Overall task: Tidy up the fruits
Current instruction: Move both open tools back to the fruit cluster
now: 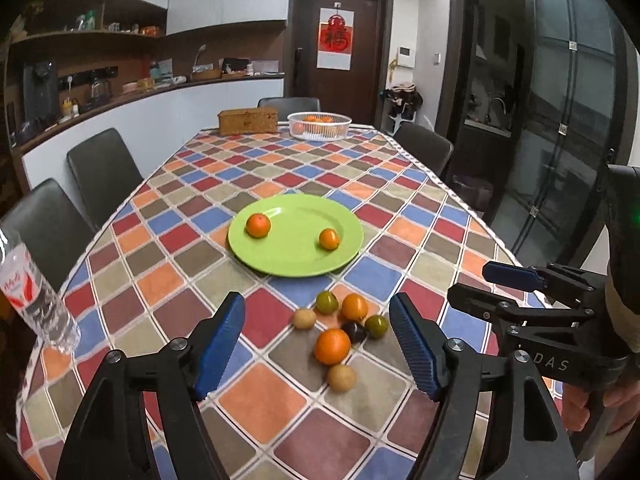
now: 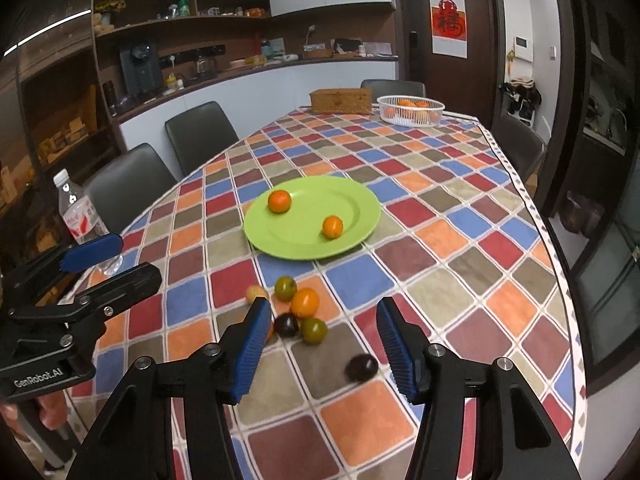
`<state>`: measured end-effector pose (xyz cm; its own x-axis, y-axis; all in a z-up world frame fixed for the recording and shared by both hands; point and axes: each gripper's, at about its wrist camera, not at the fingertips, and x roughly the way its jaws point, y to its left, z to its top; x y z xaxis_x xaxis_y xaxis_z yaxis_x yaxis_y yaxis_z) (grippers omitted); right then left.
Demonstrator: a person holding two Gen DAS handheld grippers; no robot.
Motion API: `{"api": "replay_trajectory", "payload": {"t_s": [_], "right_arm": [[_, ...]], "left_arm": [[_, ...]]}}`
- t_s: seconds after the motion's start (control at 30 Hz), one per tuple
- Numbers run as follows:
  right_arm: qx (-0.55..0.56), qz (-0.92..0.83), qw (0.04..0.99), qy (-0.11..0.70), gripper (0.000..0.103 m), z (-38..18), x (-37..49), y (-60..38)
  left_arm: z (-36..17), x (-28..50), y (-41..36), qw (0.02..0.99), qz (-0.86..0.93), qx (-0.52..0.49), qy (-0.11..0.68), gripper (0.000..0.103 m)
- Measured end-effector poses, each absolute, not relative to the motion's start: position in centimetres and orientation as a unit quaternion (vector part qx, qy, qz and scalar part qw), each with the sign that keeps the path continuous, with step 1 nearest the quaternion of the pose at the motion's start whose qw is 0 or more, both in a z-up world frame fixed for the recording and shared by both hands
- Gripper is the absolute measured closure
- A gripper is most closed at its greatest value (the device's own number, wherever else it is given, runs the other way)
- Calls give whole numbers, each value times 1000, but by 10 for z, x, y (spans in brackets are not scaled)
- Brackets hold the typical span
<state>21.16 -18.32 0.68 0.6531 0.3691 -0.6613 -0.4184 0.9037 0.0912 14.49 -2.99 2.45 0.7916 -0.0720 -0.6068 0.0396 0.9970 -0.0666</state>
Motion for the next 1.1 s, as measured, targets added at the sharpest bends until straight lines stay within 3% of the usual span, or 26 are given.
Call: {"api": "replay_trajectory", "payload": {"t_s": [0.87,1.1], "right_arm": [[-40,204,870,447,47,-77,225,-203],[-47,199,865,459,49,-90,234,-201]], "left_arm": [[-68,163,-51,905,-29,-29,423,30],[-80,173,-52,896,-39,-39,440,42]]}}
